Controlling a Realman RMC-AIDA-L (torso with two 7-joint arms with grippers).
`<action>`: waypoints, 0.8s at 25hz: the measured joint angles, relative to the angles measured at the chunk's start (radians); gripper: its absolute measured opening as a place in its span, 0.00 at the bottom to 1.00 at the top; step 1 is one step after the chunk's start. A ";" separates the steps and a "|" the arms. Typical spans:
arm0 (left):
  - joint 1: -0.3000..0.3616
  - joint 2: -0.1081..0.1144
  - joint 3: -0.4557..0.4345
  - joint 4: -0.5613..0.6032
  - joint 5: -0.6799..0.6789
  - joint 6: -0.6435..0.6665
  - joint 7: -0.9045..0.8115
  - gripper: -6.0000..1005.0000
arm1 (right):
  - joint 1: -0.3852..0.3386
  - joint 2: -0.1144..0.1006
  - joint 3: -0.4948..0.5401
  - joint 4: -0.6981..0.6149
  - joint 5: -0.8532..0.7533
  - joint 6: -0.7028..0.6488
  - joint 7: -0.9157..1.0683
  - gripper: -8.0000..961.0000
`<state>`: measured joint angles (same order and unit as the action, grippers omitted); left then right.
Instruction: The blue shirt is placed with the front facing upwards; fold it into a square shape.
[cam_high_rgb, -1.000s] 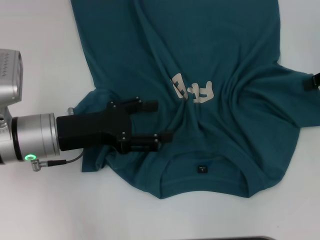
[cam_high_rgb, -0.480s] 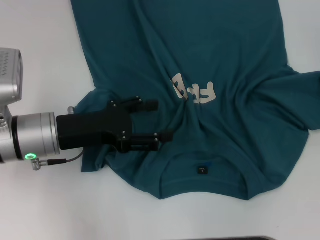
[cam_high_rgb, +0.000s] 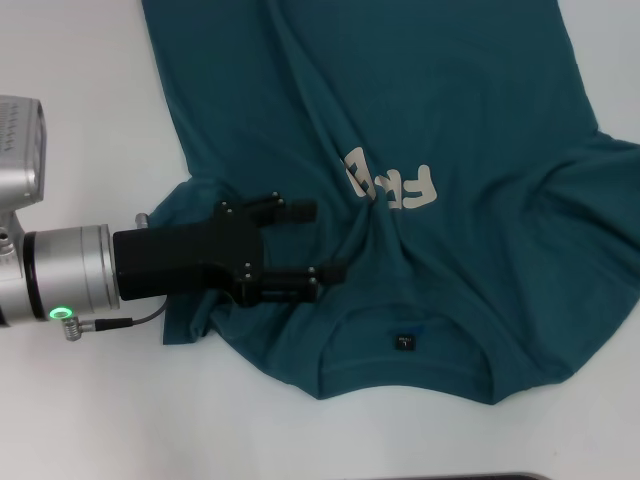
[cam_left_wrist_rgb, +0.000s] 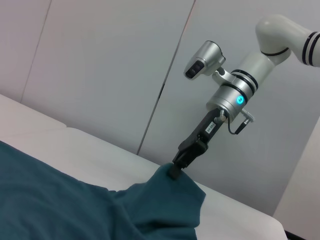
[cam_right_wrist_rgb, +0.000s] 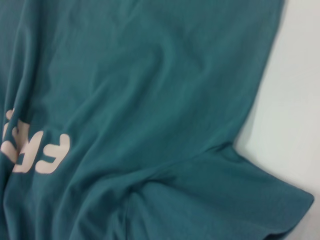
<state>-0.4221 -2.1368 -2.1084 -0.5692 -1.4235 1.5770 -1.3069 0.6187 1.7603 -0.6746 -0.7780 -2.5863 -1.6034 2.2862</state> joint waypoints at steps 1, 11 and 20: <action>0.000 0.000 0.000 0.000 0.000 0.000 0.000 0.90 | 0.000 -0.005 0.005 0.000 0.000 0.000 0.001 0.02; 0.000 -0.002 0.002 0.000 0.000 0.003 -0.002 0.90 | -0.001 -0.030 0.023 -0.034 -0.022 -0.013 0.007 0.02; -0.002 -0.002 -0.002 0.000 0.000 0.005 0.000 0.90 | 0.033 -0.017 0.034 -0.060 -0.043 -0.096 0.024 0.02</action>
<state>-0.4238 -2.1384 -2.1102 -0.5691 -1.4235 1.5817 -1.3074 0.6517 1.7429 -0.6409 -0.8377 -2.6294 -1.6999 2.3103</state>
